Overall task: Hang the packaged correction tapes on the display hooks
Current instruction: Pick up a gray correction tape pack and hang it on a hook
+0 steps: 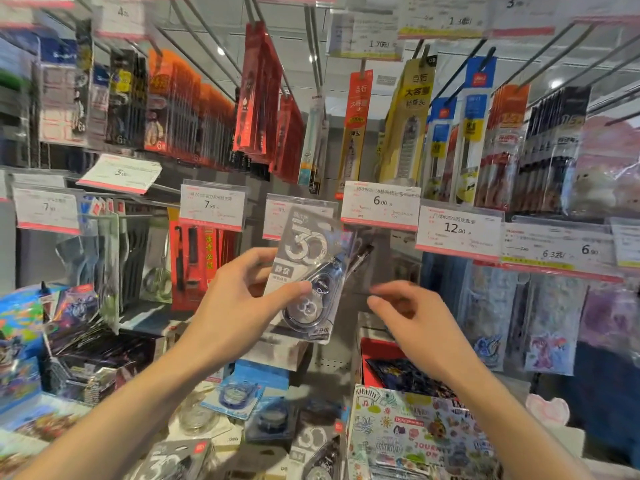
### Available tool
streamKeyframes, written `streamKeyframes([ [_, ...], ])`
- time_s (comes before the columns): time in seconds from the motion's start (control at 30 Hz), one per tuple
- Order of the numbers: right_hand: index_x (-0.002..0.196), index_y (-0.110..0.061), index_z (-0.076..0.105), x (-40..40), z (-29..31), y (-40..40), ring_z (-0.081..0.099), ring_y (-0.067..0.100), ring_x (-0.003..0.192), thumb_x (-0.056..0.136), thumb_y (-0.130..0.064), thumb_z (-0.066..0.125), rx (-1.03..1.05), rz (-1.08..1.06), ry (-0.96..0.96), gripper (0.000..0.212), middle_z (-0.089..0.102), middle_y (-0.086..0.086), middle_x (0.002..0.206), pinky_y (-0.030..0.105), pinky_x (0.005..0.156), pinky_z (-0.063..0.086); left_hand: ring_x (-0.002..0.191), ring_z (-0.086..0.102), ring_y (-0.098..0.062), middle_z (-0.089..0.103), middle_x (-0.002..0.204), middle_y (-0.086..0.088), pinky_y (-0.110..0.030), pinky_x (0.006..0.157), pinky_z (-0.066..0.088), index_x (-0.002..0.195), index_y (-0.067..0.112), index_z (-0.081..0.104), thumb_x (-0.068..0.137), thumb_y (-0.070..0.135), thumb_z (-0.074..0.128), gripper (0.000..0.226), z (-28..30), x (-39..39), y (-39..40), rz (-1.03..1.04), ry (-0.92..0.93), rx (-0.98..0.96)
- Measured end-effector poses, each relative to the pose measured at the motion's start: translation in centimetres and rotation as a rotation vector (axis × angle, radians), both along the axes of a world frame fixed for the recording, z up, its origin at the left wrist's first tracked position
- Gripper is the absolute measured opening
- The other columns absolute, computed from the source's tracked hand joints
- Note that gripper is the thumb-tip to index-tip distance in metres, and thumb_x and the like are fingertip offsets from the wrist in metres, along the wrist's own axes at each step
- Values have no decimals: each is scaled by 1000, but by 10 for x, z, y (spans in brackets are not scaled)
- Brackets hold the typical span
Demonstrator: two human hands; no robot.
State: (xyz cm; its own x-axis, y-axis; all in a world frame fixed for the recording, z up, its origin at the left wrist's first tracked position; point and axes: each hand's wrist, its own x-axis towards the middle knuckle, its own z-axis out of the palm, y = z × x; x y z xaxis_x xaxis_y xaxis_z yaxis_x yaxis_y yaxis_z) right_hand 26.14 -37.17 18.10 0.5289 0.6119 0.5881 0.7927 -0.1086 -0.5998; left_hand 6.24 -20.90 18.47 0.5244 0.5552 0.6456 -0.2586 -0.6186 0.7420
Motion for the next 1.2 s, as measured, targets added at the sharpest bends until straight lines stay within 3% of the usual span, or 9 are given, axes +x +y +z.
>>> streamKeyframes([
  [0.13, 124, -46, 65, -23, -16, 0, 66, -12, 104, 95, -48, 65, 15, 207, 93, 29, 70, -34, 110, 3, 82, 49, 104, 70, 9, 77, 108, 27, -16, 85, 51, 116, 38, 70, 84, 37, 81, 33, -8, 11, -5, -14, -7, 46],
  [0.3, 131, -35, 63, -25, -26, 3, 71, -3, 103, 78, -62, 70, 153, 264, 263, 60, 76, -20, 104, 22, 88, 58, 106, 68, 14, 74, 110, 34, -2, 83, 48, 111, 54, 71, 93, 38, 74, 25, -17, 20, -16, -35, -14, 101],
  [0.47, 131, -32, 53, -17, -31, 0, 77, 13, 100, 75, -51, 78, 186, 363, 418, 64, 78, -3, 110, 32, 86, 62, 93, 73, 4, 78, 101, 27, -9, 77, 51, 117, 38, 75, 95, 34, 70, 22, -25, 28, -20, -62, 84, 139],
  [0.63, 124, -34, 53, -4, -31, -19, 76, 13, 91, 76, -47, 75, 244, 327, 358, 54, 78, -4, 96, 18, 76, 57, 88, 71, 0, 75, 96, 20, -24, 79, 59, 110, 47, 67, 85, 52, 70, 26, -4, 26, -17, 41, 97, 162],
  [0.77, 123, -37, 52, -1, -28, -30, 70, 20, 88, 75, -53, 72, 283, 261, 294, 55, 68, 6, 89, 28, 76, 58, 75, 72, -4, 75, 97, 7, -26, 64, 60, 111, 40, 66, 88, 53, 64, 26, 37, 30, -17, 18, -8, 164],
  [0.87, 120, -42, 51, -4, -27, -29, 67, 5, 79, 77, -49, 71, 311, 258, 238, 48, 70, -10, 85, 16, 75, 53, 68, 68, -5, 73, 92, 4, -30, 65, 57, 110, 37, 66, 96, 46, 64, 17, 59, 39, -19, 36, -41, 213],
  [0.93, 115, -51, 48, -5, -27, -26, 68, 0, 86, 78, -50, 70, 319, 234, 203, 43, 70, -21, 90, 10, 78, 50, 68, 67, -10, 74, 87, 2, -35, 67, 56, 103, 34, 67, 97, 40, 66, 9, 68, 43, -21, 45, -69, 228],
  [1.1, 110, -72, 45, -7, -20, -21, 67, 1, 106, 79, -56, 71, 340, 191, 158, 42, 71, -17, 109, 14, 90, 54, 58, 64, 1, 74, 75, 13, -15, 54, 49, 94, 32, 70, 97, 35, 67, 5, 77, 42, -19, 8, -143, 234],
  [1.2, 130, -52, 48, -8, -17, -19, 66, 7, 113, 81, -57, 69, 350, 194, 134, 53, 69, -9, 118, 30, 96, 56, 58, 62, 2, 72, 71, 15, -18, 55, 50, 95, 30, 70, 99, 35, 66, 8, 78, 41, -19, -11, -155, 237],
])
